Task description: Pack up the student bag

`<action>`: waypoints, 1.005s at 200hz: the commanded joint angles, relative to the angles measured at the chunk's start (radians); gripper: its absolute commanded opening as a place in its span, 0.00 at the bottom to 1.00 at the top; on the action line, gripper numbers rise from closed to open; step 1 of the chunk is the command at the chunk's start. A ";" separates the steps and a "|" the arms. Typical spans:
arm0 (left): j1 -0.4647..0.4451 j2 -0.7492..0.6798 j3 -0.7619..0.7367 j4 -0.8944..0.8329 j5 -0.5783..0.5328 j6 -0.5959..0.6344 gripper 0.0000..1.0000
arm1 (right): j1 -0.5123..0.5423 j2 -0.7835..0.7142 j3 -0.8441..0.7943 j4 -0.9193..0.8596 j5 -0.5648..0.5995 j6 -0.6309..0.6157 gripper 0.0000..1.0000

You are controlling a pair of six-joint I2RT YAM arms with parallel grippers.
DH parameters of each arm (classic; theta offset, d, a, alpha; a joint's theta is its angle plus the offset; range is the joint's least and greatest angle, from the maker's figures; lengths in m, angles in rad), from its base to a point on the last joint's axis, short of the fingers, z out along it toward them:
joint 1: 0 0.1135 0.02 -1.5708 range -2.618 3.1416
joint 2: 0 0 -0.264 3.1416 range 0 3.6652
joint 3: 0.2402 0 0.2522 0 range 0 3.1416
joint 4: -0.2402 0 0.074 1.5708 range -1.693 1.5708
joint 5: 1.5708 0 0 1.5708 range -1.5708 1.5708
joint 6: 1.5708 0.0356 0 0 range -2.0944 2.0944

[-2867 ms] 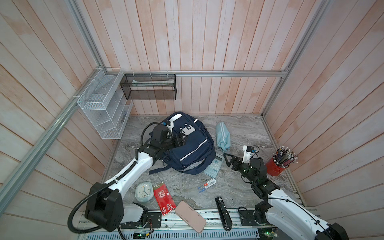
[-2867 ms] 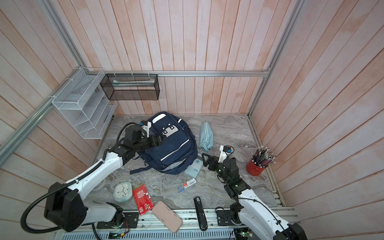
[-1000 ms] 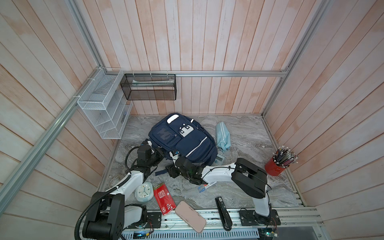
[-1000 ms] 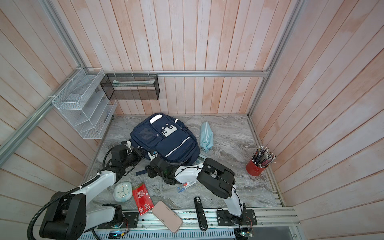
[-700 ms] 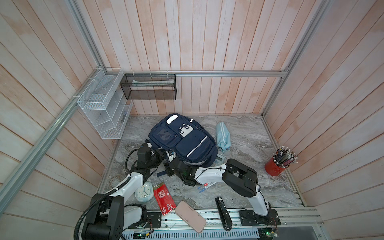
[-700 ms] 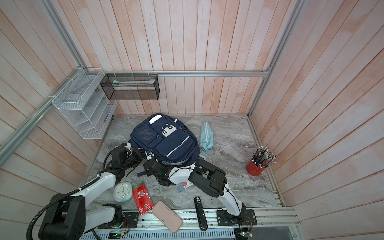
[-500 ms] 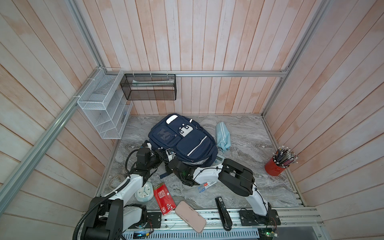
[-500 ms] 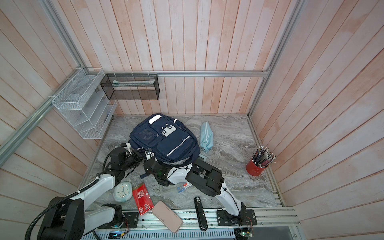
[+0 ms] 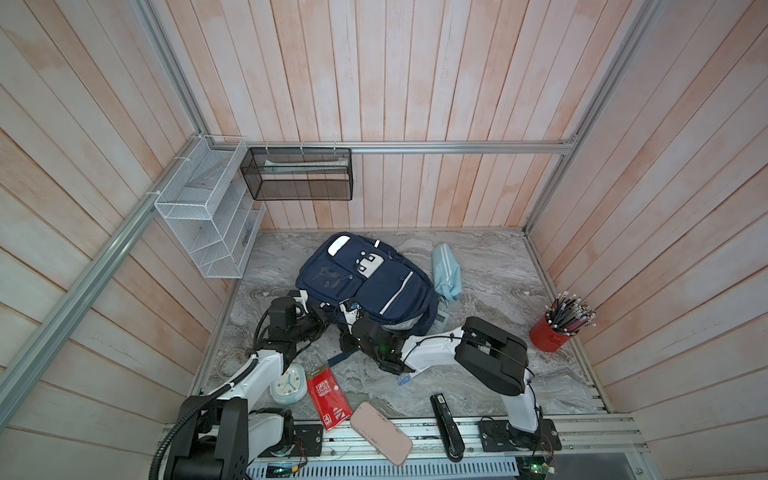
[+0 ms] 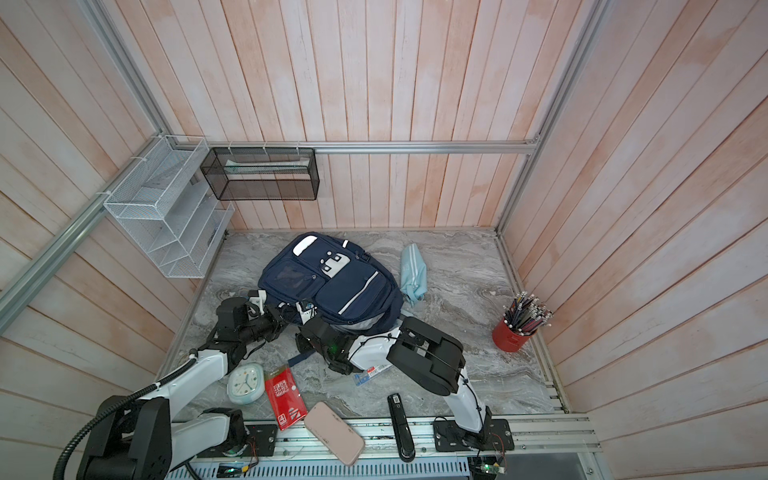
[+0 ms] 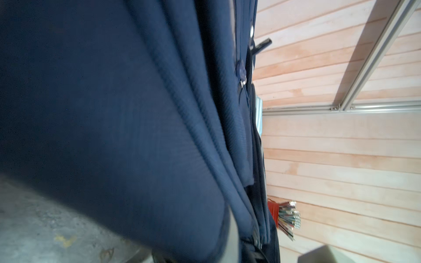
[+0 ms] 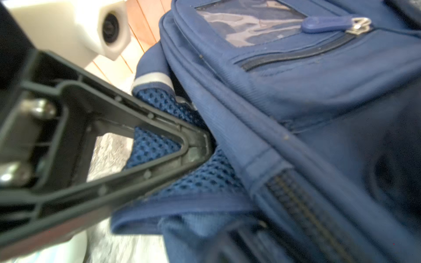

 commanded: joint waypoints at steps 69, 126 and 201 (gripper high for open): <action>0.075 0.054 0.020 0.076 -0.115 0.051 0.00 | -0.066 -0.150 -0.142 -0.296 -0.082 0.102 0.00; -0.092 0.077 -0.004 0.078 -0.367 0.078 0.00 | -0.052 -0.045 0.184 -0.689 -0.041 0.122 0.00; -0.002 0.097 0.028 0.025 -0.417 0.161 0.00 | -0.174 -0.118 0.056 -0.809 -0.320 0.194 0.00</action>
